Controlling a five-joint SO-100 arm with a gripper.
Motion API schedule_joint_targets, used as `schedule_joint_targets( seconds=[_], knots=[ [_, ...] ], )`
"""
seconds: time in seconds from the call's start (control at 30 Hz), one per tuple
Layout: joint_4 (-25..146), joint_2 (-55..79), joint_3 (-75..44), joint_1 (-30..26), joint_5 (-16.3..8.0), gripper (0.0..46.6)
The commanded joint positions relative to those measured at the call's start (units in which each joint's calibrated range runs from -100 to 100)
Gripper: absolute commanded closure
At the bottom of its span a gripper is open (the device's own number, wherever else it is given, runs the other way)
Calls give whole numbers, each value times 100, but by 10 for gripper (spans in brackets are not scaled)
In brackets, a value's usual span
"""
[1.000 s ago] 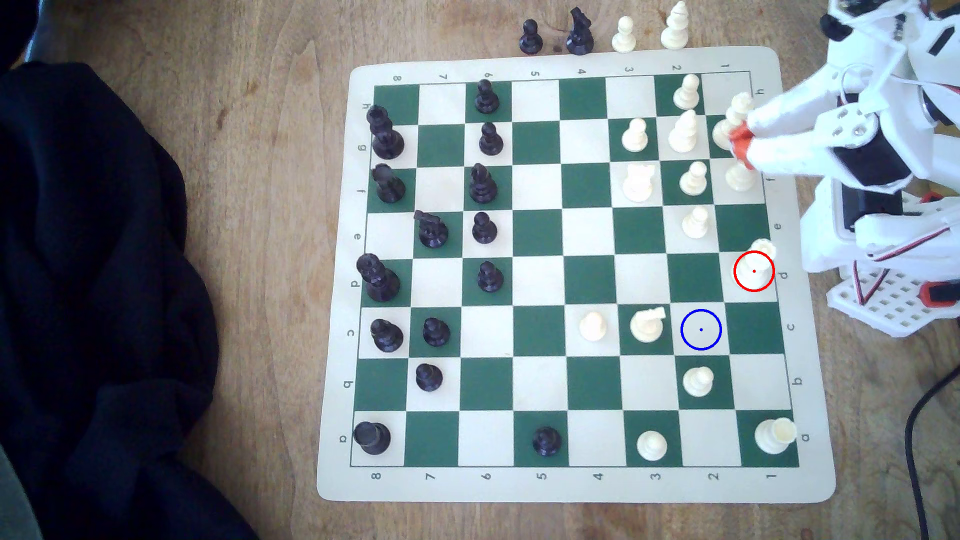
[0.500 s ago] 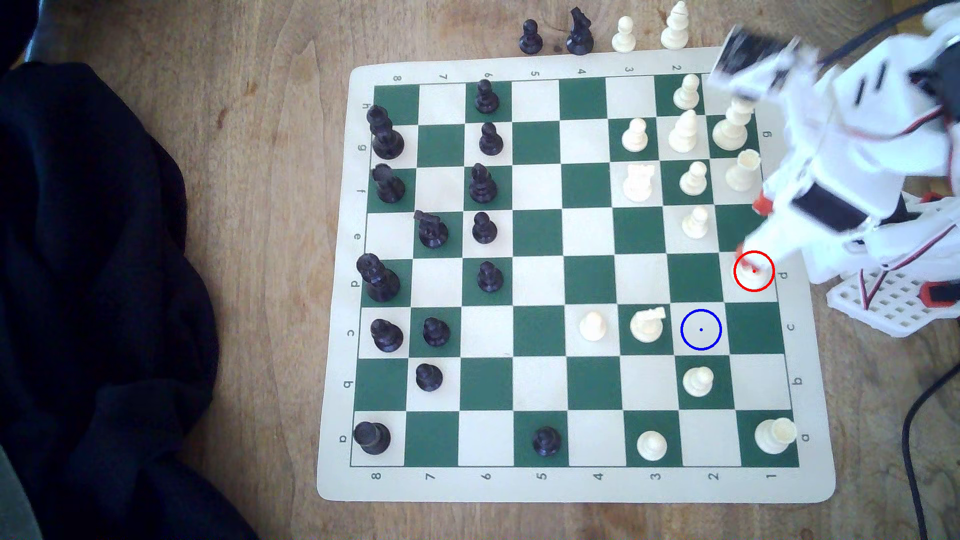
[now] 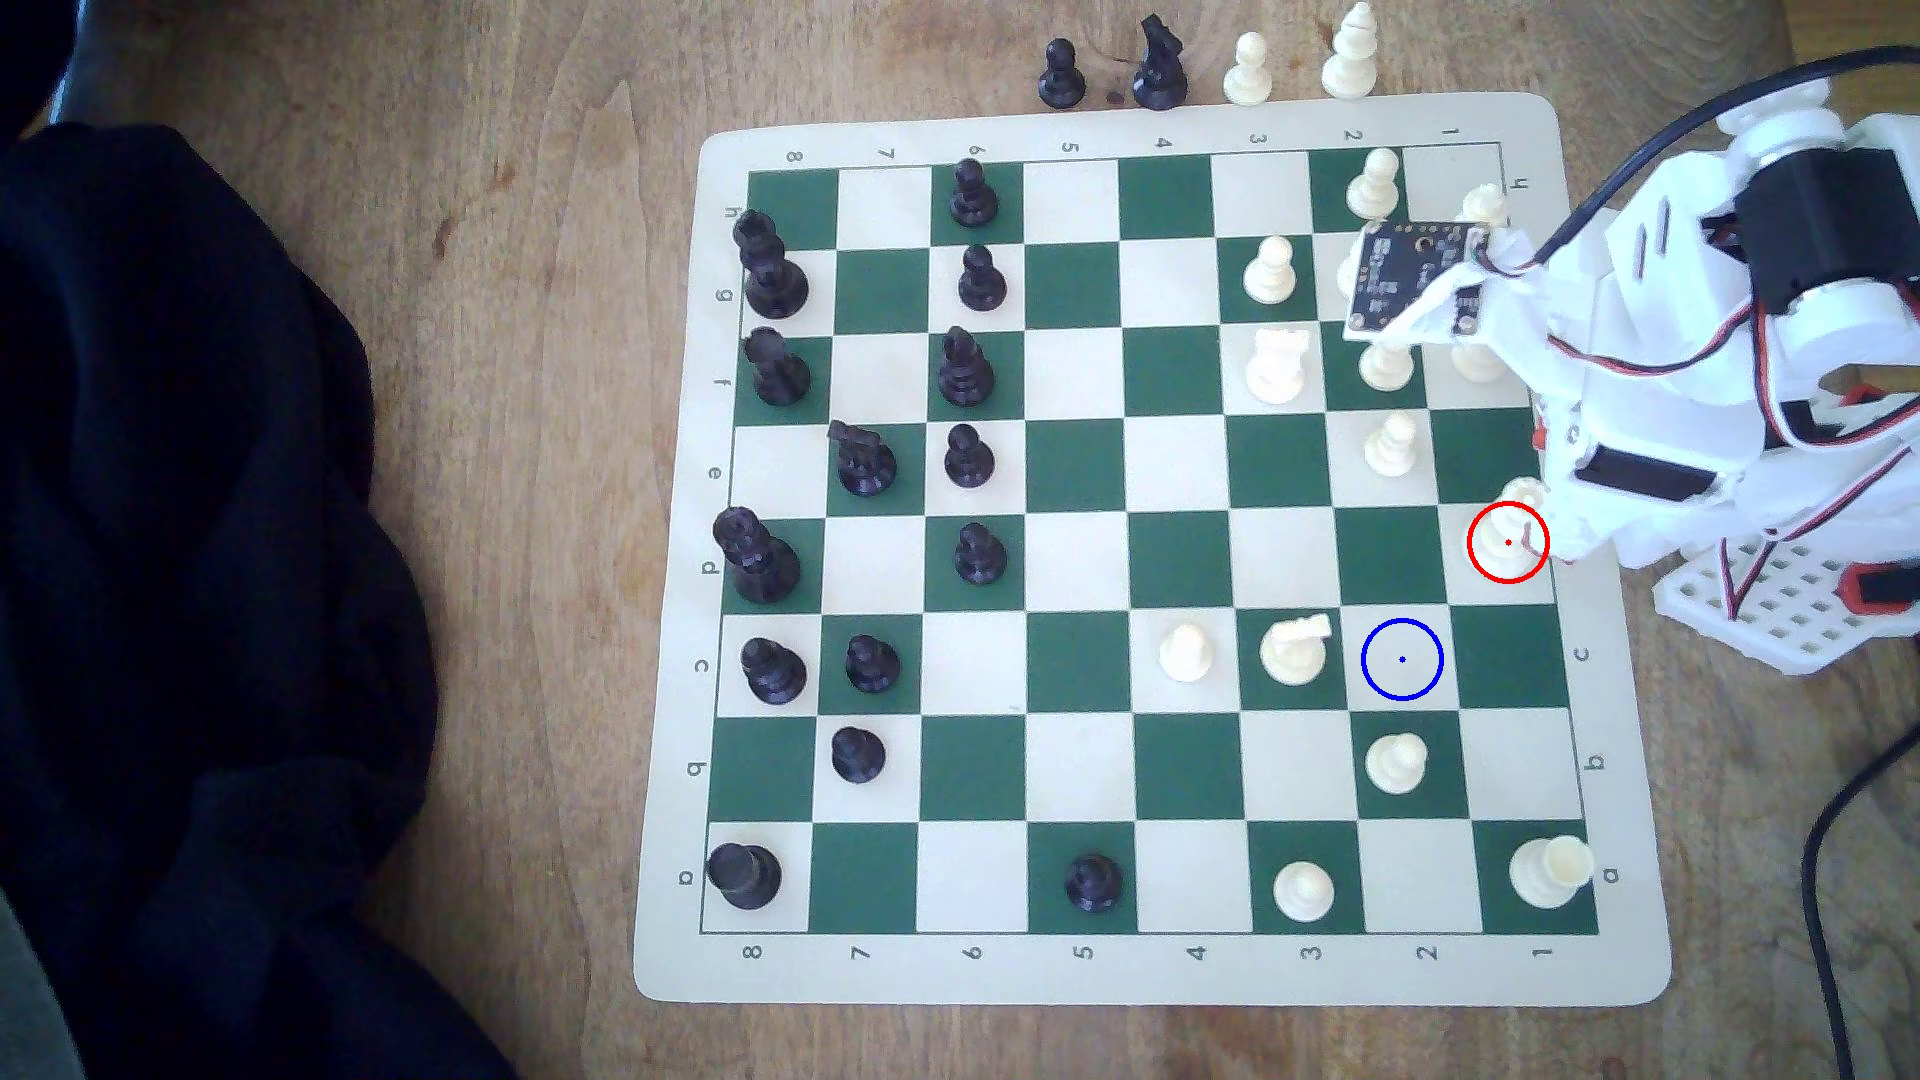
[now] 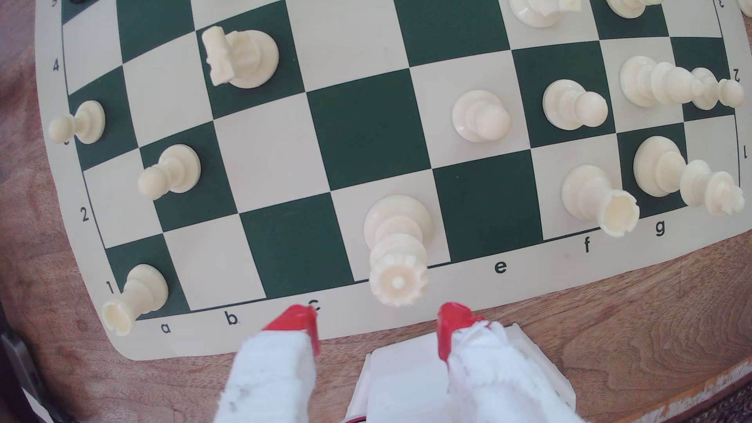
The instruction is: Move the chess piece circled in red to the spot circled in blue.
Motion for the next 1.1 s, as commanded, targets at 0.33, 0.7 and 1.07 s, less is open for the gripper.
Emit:
schedule_joint_targets(
  seconds=[0.33,0.7,1.07],
  knots=[
    [-331,531,249,51,44,258],
    [-782,718,603,12,39,282],
    [-1011,616,702,4,-44,314]
  ],
)
